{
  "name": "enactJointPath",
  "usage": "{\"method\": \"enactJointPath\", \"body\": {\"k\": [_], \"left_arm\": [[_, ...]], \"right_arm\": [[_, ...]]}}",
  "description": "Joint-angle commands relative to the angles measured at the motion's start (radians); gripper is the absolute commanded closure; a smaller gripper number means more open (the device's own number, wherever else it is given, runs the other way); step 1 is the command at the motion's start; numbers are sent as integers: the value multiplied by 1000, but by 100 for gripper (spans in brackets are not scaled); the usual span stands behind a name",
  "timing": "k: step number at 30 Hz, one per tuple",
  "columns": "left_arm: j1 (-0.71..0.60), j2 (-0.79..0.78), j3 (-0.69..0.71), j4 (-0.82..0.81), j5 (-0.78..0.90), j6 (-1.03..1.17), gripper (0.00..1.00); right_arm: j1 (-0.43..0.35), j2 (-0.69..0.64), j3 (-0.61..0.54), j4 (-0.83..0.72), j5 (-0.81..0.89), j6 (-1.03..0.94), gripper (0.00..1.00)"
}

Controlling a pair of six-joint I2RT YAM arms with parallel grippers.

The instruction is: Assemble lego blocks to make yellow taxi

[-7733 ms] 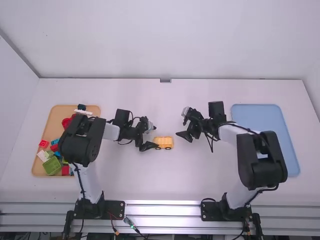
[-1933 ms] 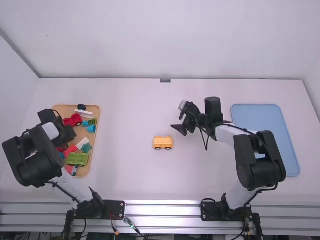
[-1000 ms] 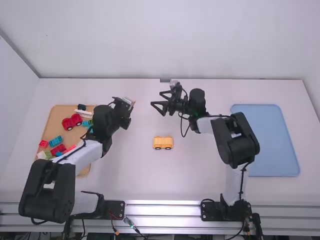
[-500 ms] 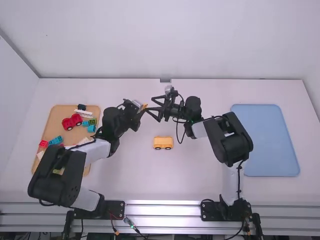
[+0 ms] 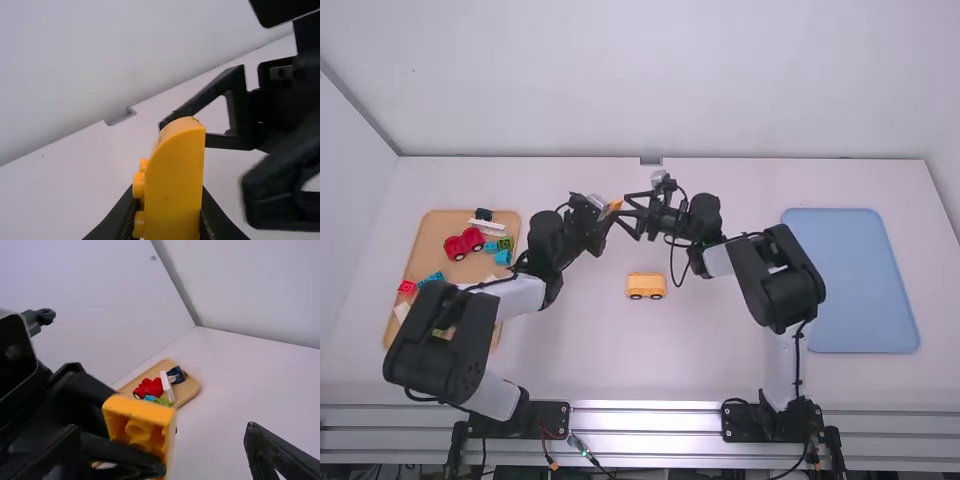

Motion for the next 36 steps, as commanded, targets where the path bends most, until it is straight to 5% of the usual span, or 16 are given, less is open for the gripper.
{"method": "enactJointPath", "body": {"k": [1,11,18,22,23,24,31,36], "left_arm": [[-27,0,5,0,10,-2,98],[-52,0,5,-4,-42,8,98],[-52,0,5,-5,-65,5,89],[-52,0,6,-4,-65,6,55],[-52,0,5,-3,-64,5,38],[-52,0,6,-4,-65,-8,2],[-5,-8,31,-77,126,-88,1],[172,-14,188,-353,660,23,1]], "right_arm": [[18,5,-5,4,27,10,16],[16,5,-6,3,34,42,40],[31,5,-5,-3,35,42,72],[31,5,-5,-3,35,42,75],[28,5,-5,-2,34,42,75],[21,5,-5,-2,29,26,75],[-26,5,14,3,-116,-48,79],[-97,5,101,3,-399,-56,79]]}}
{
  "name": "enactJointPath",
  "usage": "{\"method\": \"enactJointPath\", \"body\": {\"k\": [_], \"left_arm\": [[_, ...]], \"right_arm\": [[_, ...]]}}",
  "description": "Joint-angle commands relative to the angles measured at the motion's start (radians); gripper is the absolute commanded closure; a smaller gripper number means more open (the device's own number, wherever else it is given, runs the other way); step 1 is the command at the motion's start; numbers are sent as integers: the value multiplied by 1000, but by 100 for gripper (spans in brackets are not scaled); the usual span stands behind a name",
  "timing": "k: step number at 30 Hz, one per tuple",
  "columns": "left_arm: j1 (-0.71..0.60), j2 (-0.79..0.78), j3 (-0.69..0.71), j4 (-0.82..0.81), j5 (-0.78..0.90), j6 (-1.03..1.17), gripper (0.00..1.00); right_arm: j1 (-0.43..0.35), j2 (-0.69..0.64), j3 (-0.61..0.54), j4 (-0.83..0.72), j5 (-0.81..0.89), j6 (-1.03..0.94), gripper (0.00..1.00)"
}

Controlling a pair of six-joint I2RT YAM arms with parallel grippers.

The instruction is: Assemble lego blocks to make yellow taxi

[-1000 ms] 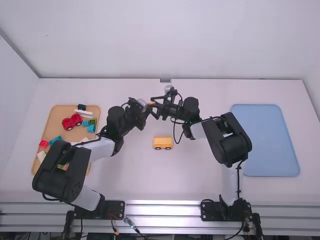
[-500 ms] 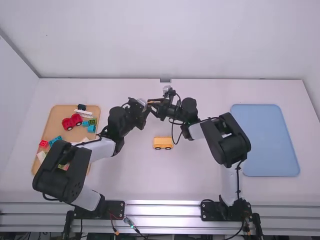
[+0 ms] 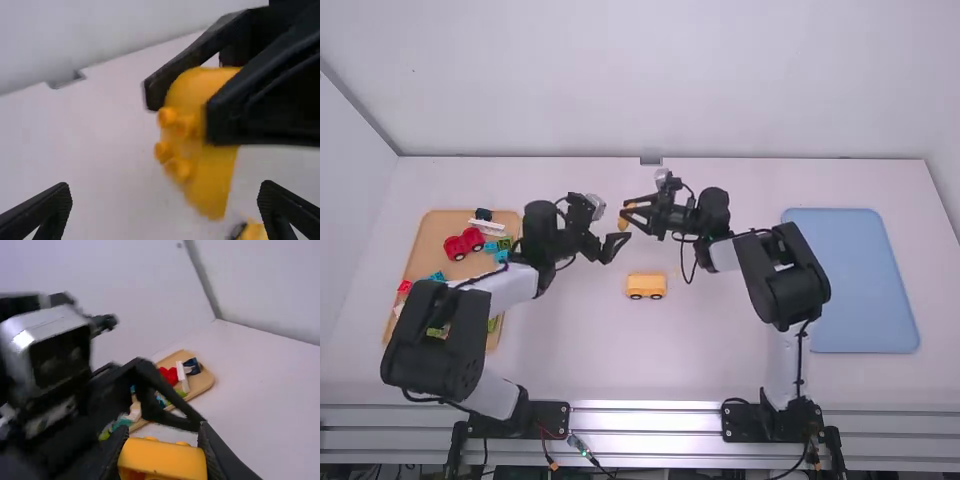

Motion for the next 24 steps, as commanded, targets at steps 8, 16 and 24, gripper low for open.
{"method": "enactJointPath", "body": {"k": [8,16,24], "left_arm": [[161,52,376,-612,634,401,1],[93,125,424,-740,663,608,1],[77,135,414,-733,673,640,18]], "right_arm": [[-61,5,195,7,-472,-16,79],[-50,5,217,2,-495,-14,81],[-32,5,217,0,-494,-10,82]]}}
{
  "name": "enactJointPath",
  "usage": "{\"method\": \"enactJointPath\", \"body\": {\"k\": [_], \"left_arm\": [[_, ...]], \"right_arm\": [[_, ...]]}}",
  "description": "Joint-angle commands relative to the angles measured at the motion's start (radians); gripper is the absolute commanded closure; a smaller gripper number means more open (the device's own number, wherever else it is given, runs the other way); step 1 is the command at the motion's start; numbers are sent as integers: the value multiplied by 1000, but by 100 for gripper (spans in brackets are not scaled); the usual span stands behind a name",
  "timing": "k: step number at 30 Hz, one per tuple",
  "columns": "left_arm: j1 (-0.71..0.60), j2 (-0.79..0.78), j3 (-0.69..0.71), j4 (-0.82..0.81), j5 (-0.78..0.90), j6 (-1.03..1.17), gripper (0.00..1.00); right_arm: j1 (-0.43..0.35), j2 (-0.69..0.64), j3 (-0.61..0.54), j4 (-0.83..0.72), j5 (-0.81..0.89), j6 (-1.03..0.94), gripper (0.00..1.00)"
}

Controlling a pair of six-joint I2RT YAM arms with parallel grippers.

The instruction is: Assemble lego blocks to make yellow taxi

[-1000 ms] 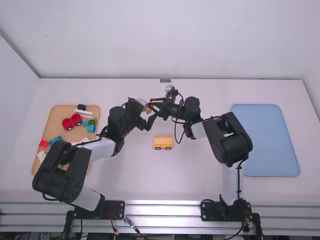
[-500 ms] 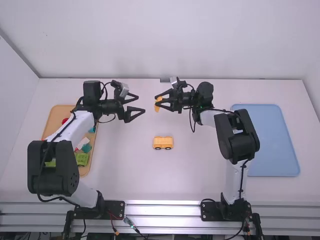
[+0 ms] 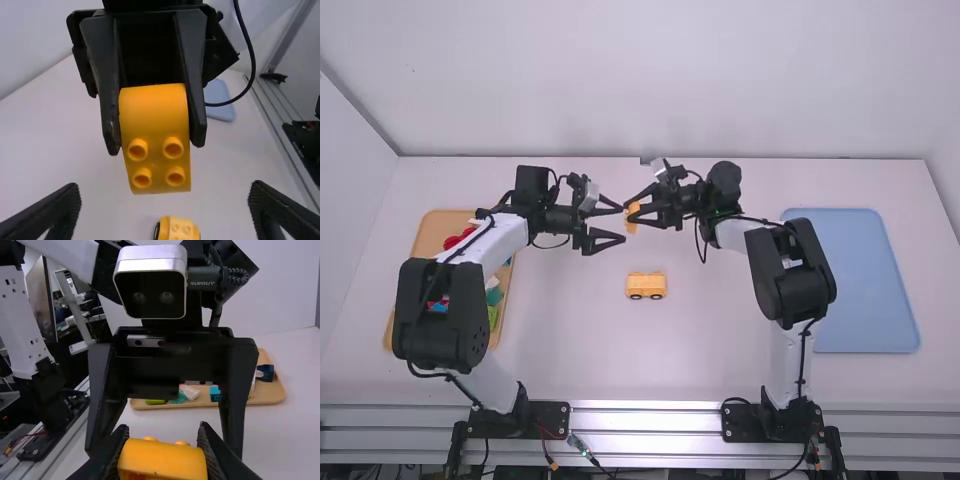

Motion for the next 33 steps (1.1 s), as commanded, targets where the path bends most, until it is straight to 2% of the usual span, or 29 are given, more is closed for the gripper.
{"method": "enactJointPath", "body": {"k": [1,2,4,15,33], "left_arm": [[-3,5,0,-1,37,37,20],[-3,5,0,1,29,34,28],[-3,5,0,3,20,34,33],[-18,5,0,-8,21,34,34],[-26,5,0,-8,25,34,59]], "right_arm": [[15,5,22,4,-21,2,82],[19,5,22,4,-21,-3,82],[19,5,22,7,-17,-2,82],[32,5,22,4,6,-26,84],[44,5,22,3,29,-30,85]]}}
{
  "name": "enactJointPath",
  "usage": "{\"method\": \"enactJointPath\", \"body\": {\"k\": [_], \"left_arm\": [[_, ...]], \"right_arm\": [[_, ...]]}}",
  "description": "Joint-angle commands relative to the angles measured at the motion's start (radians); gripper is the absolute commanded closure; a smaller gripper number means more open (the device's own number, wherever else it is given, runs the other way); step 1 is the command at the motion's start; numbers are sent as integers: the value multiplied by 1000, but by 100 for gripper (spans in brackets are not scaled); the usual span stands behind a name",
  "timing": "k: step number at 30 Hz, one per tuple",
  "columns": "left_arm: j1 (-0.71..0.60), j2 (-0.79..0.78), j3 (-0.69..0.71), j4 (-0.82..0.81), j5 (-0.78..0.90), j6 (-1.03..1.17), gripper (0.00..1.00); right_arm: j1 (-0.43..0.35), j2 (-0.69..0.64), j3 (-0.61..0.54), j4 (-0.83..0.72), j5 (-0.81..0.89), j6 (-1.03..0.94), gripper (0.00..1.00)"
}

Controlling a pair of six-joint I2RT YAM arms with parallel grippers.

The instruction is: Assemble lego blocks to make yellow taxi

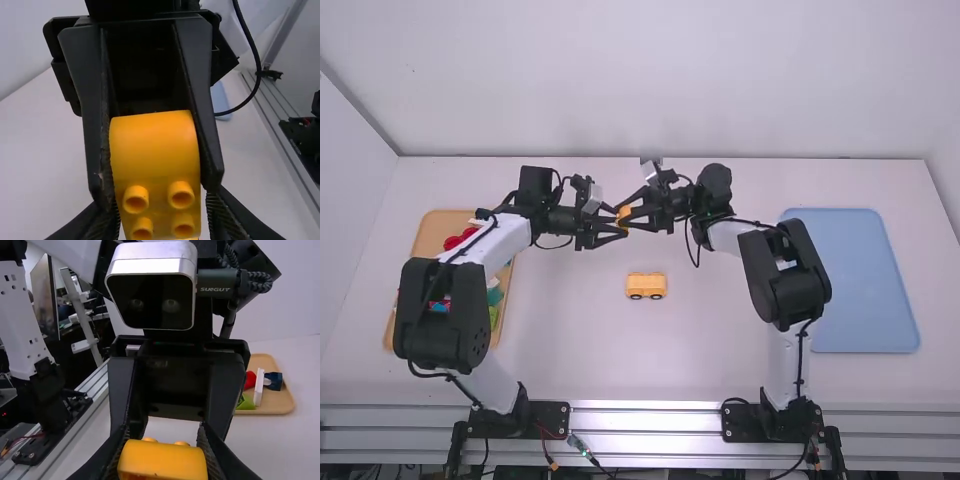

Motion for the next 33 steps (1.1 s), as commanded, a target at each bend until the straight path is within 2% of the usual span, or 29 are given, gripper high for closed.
{"method": "enactJointPath", "body": {"k": [1,3,6,7,8,10,14,17,18,19,20,21,23,24,29,32,33], "left_arm": [[-8,4,0,-3,23,18,62],[-11,4,0,-4,22,18,65],[-6,4,0,-4,22,18,76],[-8,4,0,-4,23,18,81],[-12,4,0,-5,20,18,91],[-11,4,0,-5,19,18,98],[-11,4,0,-7,11,21,98],[-6,4,0,-12,-31,16,98],[-8,4,0,-18,-34,18,98],[-12,4,0,-23,-35,20,98],[-12,4,0,-32,-51,24,98],[-12,4,0,-35,-63,25,98],[-5,4,0,-46,-143,17,98],[-5,4,0,-57,-174,18,98],[-11,4,1,-138,-362,62,98],[-6,4,18,-266,-477,191,98],[-13,4,35,-369,-536,300,98]], "right_arm": [[4,5,22,4,4,0,85],[2,5,22,3,3,-6,85],[2,5,21,3,4,-6,85],[2,5,21,4,4,-6,84],[2,5,21,4,4,-6,83],[2,5,21,4,5,-6,81],[2,5,21,4,4,-6,71],[2,5,21,4,5,-6,69],[2,5,21,4,8,-6,66],[2,5,21,4,7,-6,57],[2,5,21,4,7,-6,42],[2,5,21,4,7,-6,35],[0,5,21,4,6,-6,9],[-3,5,21,4,6,-6,1],[-49,5,21,3,3,11,1],[-86,5,13,4,7,36,1],[-111,5,2,3,20,36,1]]}}
